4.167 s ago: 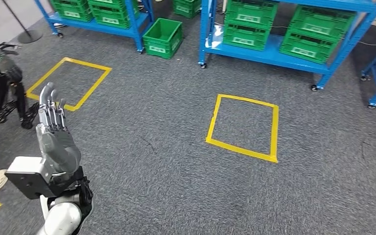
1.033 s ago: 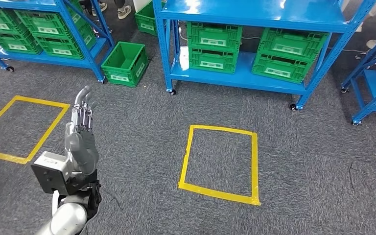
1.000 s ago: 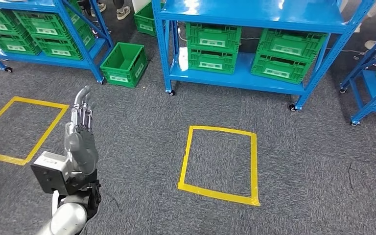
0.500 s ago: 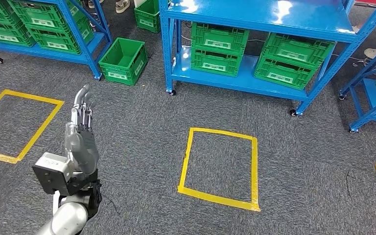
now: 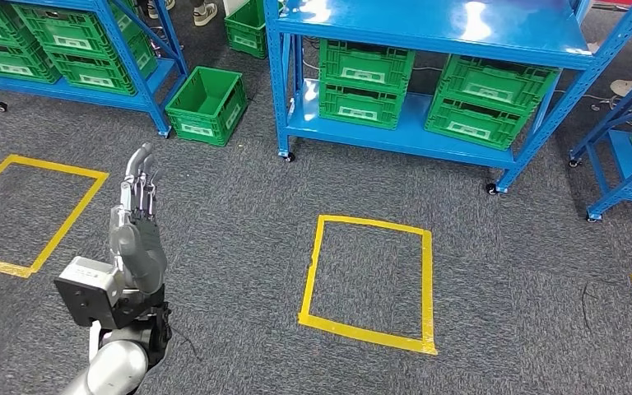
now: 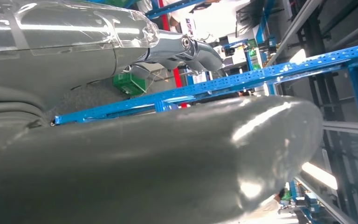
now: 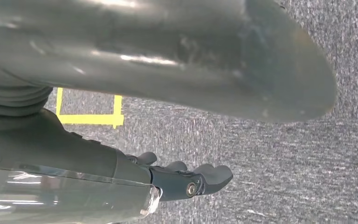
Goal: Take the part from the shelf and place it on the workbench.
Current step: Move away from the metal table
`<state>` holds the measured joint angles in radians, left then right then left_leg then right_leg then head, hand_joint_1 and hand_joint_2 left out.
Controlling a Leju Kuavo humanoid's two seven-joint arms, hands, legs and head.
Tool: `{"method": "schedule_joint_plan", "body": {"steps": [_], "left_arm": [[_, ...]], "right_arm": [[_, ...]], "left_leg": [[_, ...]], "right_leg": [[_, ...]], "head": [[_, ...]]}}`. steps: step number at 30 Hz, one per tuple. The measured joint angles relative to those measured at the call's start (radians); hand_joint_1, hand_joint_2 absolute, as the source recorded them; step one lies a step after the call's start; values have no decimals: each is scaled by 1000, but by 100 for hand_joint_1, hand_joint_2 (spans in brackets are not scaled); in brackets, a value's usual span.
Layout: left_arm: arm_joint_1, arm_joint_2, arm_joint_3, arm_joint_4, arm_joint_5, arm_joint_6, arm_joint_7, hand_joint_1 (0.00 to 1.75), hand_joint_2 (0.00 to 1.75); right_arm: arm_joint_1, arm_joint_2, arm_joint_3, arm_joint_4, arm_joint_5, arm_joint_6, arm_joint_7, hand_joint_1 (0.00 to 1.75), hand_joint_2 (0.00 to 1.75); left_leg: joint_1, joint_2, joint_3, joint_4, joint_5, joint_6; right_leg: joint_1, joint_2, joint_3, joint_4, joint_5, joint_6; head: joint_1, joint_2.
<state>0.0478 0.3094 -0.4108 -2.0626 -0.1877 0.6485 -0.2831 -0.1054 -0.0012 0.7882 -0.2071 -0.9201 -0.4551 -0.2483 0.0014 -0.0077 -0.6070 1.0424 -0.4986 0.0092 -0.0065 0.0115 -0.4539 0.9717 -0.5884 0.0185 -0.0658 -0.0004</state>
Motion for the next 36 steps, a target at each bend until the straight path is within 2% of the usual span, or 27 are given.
{"method": "schedule_joint_plan", "body": {"steps": [16, 19, 21, 23, 24, 26, 28, 33, 36], "left_arm": [[22, -2, -1, 0, 5, 0, -26, 0, 0], [40, -8, 6, 1, 61, 0, -39, 0, 131], [49, -17, 20, 22, 133, 0, -19, 0, 131], [46, -21, 39, 88, 254, -4, 49, 0, 131], [40, -22, 46, 141, 332, -7, 82, 0, 175], [23, -23, 53, 268, 476, -14, 107, 0, 175], [-1, -27, 53, 397, 556, -29, 55, 0, 175], [-85, -56, 70, 787, 823, -219, -169, 0, 175], [-113, -78, 79, 994, 870, -251, -203, 0, 175]], "right_arm": [[1, 0, 2, 0, 9, -2, 7, 0, 0], [1, 0, 3, 0, 5, -5, -3, 0, 0], [1, 0, 3, 0, 0, -5, -11, 0, 0], [1, 0, 3, 0, -3, -4, -12, 0, 0], [1, 0, 3, 0, -2, -3, -11, 0, 0], [1, 0, 3, 0, -1, 0, -8, 0, 87], [1, 1, 4, 0, 2, 3, -5, 0, 175], [-4, 2, 4, -1, 9, 6, 10, 0, 175], [-3, 3, 5, -1, 9, 6, 12, 0, 175]], "left_leg": [[1, 1, 1, -1, 0, 0], [1, 2, 1, -1, 0, 0], [0, 2, 1, -1, 0, 0], [0, 2, 1, -2, 0, 0], [1, 1, 2, -2, 0, 0], [1, 1, 2, -2, 0, 0], [1, 1, 1, -2, 0, -1], [1, 2, 1, -3, 0, -1], [-1, 5, -1, -6, 0, -2]], "right_leg": [[1, 0, 1, 0, 0, 0], [1, 0, 1, 0, 0, 0], [1, 0, 1, 0, 0, 0], [0, 0, 0, -1, 0, 0], [0, 0, 0, -1, 0, 0], [0, 1, 0, -1, 0, 0], [0, 1, -1, 0, 0, 0], [0, 2, 0, -1, -1, 0], [-1, 4, -2, -1, 0, 0]], "head": [[0, 0], [-1, 0], [-1, 0], [-2, 0], [-2, 0], [-4, 0], [-6, 0], [-9, 0], [-39, 0]]}}
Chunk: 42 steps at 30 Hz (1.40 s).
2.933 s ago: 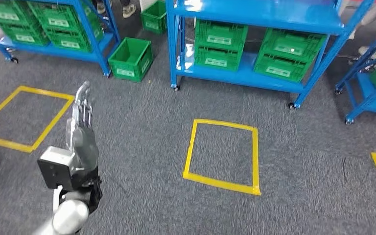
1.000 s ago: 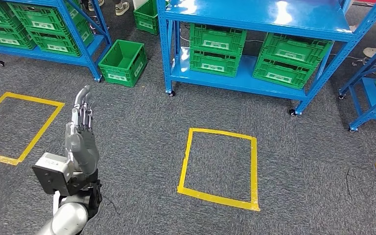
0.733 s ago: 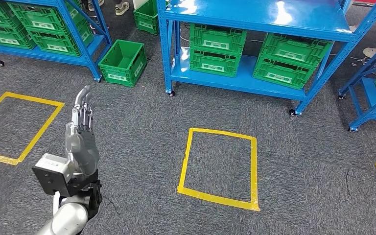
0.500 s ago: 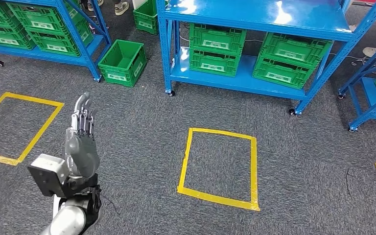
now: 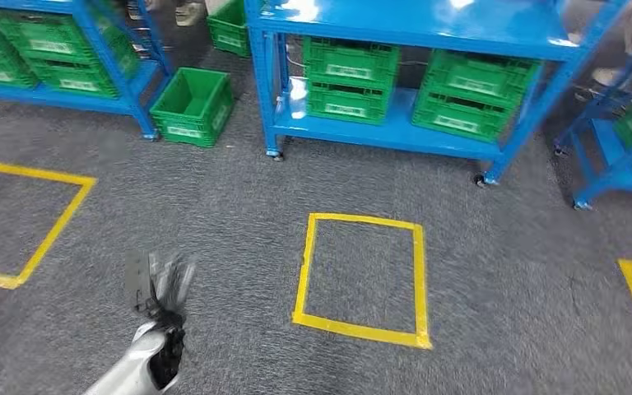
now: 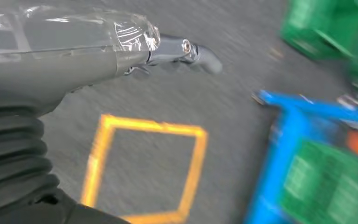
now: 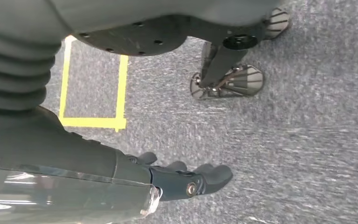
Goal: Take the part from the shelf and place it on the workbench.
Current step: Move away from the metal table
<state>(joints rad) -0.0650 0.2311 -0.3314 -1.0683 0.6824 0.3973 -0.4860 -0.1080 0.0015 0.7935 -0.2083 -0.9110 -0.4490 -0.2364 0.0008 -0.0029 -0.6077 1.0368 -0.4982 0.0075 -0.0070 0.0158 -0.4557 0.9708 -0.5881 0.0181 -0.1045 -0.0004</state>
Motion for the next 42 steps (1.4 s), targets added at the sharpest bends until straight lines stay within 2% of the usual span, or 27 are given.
{"method": "schedule_joint_plan", "body": {"steps": [2, 5, 9, 15, 19, 23, 26, 30, 32, 37, 42], "left_arm": [[-18, -14, 6, 119, 6, 2, -2, 0, 175], [-37, -34, 7, 259, 5, 43, 22, 0, 175], [-44, -59, 7, 414, 0, 134, 59, 0, 175], [-39, -87, 7, 567, 3, 174, 64, 0, 175], [-34, -101, 8, 646, 7, 237, 57, 0, 175], [-41, -107, 19, 751, -42, 251, 60, 0, 175], [-52, -113, 29, 828, -89, 252, 173, 0, 175], [-43, -139, 32, 854, -180, 250, 419, 0, 175], [-37, -155, 31, 856, -212, 246, 496, 0, 175], [-28, -189, 26, 856, -246, 196, 609, 0, 175], [-26, -208, 20, 857, -253, 176, 634, 0, 175]], "right_arm": [[3, 1, 3, 0, 0, 0, 0, 0, 175], [2, 3, 9, 0, -4, 0, 3, 0, 175], [3, 4, 16, 0, -13, 8, 12, 0, 175], [5, 6, 21, 0, -19, 22, 19, 0, 175], [5, 7, 23, 1, -21, 39, 28, 0, 175], [4, 7, 23, 1, -21, 67, 46, 0, 175], [4, 7, 24, 1, -22, 82, 51, 0, 175], [4, 7, 24, 1, -23, 92, 66, 0, 175], [4, 7, 26, 1, -19, 93, 75, 0, 175], [2, 7, 48, 1, 13, 97, 101, 0, 175], [-3, 6, 74, 1, 24, 102, 114, 0, 175]], "left_leg": [[-1, 0, 0, -1, 0, 0], [-1, 0, 0, -1, 0, 0], [-1, 3, 0, -2, -1, -1], [-1, 4, 1, -4, -2, -2], [-1, 5, 2, -5, -2, -2], [-1, 5, 2, -5, -1, -2], [-1, 5, 3, -5, -1, -2], [-1, 3, 3, -5, -1, -2], [-1, 3, 4, -5, -1, -2], [-1, 2, 8, -5, -1, -2], [-1, 0, 11, -5, -1, -2]], "right_leg": [[-1, 0, 0, 0, 0, 0], [-1, 0, 0, 0, 0, 0], [-1, 0, -1, 0, 0, 0], [-1, 0, -1, -1, -1, 0], [0, 0, -1, -1, -1, 0], [0, 0, -1, -1, -1, 0], [0, 0, 0, -1, -1, 0], [0, -1, 0, -1, -1, 0], [0, -1, 0, -1, -1, 0], [-1, -1, 3, -2, -1, 0], [-1, -3, 6, -2, -1, 0]], "head": [[-15, 0], [-25, 0], [-22, 0], [-18, 0], [-25, 0], [-30, 0], [-29, 0], [-25, 0], [-20, 0], [-8, 0], [-7, 0]]}}
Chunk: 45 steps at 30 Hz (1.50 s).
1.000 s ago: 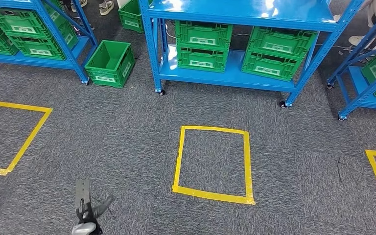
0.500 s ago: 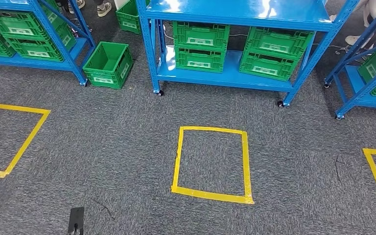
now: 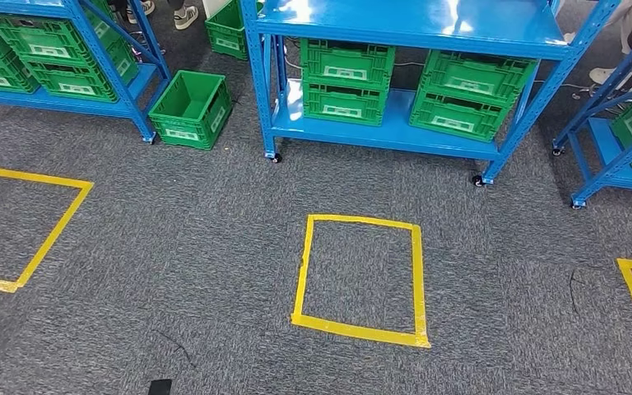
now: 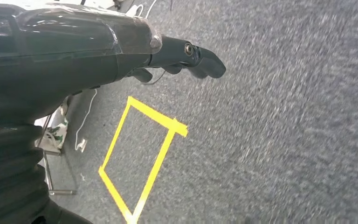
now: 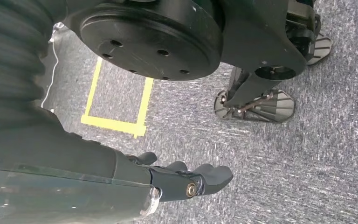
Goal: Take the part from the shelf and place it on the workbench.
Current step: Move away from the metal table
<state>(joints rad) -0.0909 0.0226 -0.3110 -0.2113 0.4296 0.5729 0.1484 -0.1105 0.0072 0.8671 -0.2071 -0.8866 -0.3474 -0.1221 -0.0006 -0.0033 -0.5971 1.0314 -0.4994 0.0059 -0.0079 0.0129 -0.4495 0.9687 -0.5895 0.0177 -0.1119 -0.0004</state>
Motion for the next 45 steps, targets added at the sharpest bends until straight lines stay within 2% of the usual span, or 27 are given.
{"method": "schedule_joint_plan", "body": {"steps": [15, 22, 29, 34, 36, 41, 45], "left_arm": [[1, -13, -17, 0, -2, -8, 1, 0, 175], [2, -18, -22, 0, -6, -53, 22, 0, 175], [4, -23, -45, 1, -27, -63, -26, 0, 175], [5, -40, -66, 1, -22, -120, -74, 0, 175], [5, -52, -73, 1, -17, -124, -85, 0, 175], [8, -77, -97, 1, -39, -133, -83, 0, 175], [9, -84, -116, 1, -38, -133, -124, 0, 175]], "right_arm": [[-6, -3, 25, 0, 4, 0, 7, 0, 175], [-23, -7, 33, 0, 27, -2, 22, 0, 175], [-47, -14, 50, 0, 1, -12, 7, 0, 175], [-20, -22, 49, 0, -34, -11, 97, 0, 175], [-15, -27, 48, 0, -45, -14, 78, 0, 175], [-17, -44, 47, 0, -64, -12, -44, 0, 175], [-28, -51, 48, 0, -54, -15, -16, 0, 175]], "left_leg": [[0, -1, 4, 0, 1, 0], [0, 0, 4, 0, 2, 0], [0, -1, 5, 0, 2, 1], [0, -3, 4, 0, 2, 1], [0, -4, 4, 0, 2, 1], [-1, -4, 4, 0, 3, 1], [0, -3, 5, 0, 4, 2]], "right_leg": [[0, 0, 4, 0, 0, 0], [0, 0, 4, 0, 0, 0], [0, -1, 4, 0, 1, 1], [0, -2, 4, 0, 1, 1], [0, -2, 4, 0, 1, 1], [-1, -3, 5, 0, 1, 1], [-1, -3, 5, 0, 1, 1]], "head": [[5, 0], [8, 0], [10, 0], [10, 0], [11, 0], [12, 0], [13, 0]]}}
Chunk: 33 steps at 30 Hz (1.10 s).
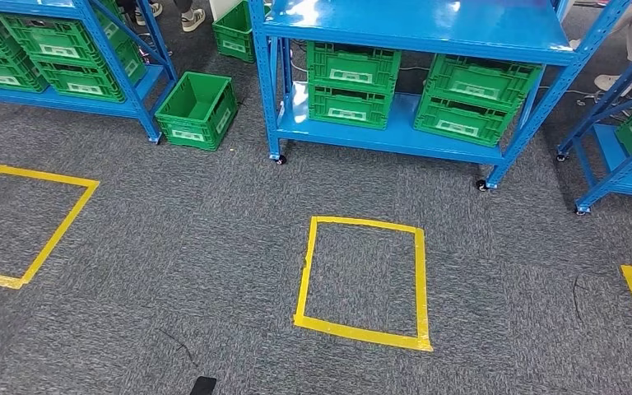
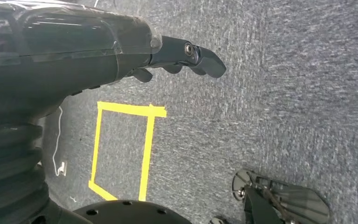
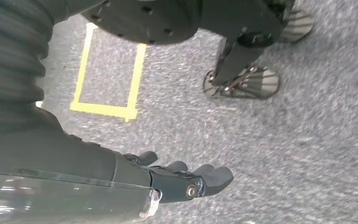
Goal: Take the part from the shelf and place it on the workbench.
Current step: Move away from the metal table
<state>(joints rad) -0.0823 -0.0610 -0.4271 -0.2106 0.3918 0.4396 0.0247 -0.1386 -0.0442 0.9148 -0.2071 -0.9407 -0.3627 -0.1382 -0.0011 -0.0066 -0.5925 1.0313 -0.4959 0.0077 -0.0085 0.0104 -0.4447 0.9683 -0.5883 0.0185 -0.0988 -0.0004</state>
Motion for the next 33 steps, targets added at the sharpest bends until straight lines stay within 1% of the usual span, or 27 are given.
{"method": "schedule_joint_plan", "body": {"steps": [2, 4, 7, 10, 19, 24, 28, 33], "left_arm": [[0, -3, -5, 0, 7, -3, 0, 0, 175], [0, -6, -8, 0, 8, -10, 17, 0, 175], [0, -9, -19, 0, -4, -26, 55, 0, 175], [0, -11, -31, 0, -15, -35, 70, 0, 175], [0, -11, -54, 0, -24, -39, 58, 0, 175], [0, -11, -63, 0, -25, -44, 16, 0, 175], [0, -11, -74, 0, -27, -53, -7, 0, 175], [-1, -11, -80, 1, -17, -61, 1, 0, 175]], "right_arm": [[5, -1, 0, 0, -1, -4, 17, 0, 175], [15, -1, 0, 0, -5, -8, 24, 0, 175], [24, -1, 0, 0, -12, -12, 26, 0, 175], [25, 0, 0, 0, -15, -13, 24, 0, 175], [26, 0, 0, 0, -21, -14, 6, 0, 175], [26, -1, 0, 0, -21, -14, 1, 0, 175], [27, 0, 0, 0, -15, -14, 16, 0, 175], [29, 2, 0, 0, 9, -19, 42, 0, 175]], "left_leg": [[0, -1, 0, 0, 0, 0], [0, -1, 0, 0, 0, 0], [0, -1, 0, 0, 0, 0], [0, 0, 0, 0, 0, 0], [0, 0, 0, 0, 0, 0], [0, 0, 0, 0, 0, 0], [0, 0, 0, 0, 0, 0], [0, 1, 0, 0, 0, 0]], "right_leg": [[0, 0, 0, 0, 0, 0], [0, 0, 0, 0, 0, 0], [0, 0, 0, 0, 0, 0], [0, 0, 0, 0, 0, 0], [0, 0, 0, 0, 0, 0], [0, 0, 0, 0, 0, 0], [0, 0, 0, 0, 0, 0], [0, 0, 0, 0, 0, 0]], "head": [[0, 0], [0, 0], [0, 0], [0, 0], [0, 0], [0, 0], [0, 0], [0, 0]]}}
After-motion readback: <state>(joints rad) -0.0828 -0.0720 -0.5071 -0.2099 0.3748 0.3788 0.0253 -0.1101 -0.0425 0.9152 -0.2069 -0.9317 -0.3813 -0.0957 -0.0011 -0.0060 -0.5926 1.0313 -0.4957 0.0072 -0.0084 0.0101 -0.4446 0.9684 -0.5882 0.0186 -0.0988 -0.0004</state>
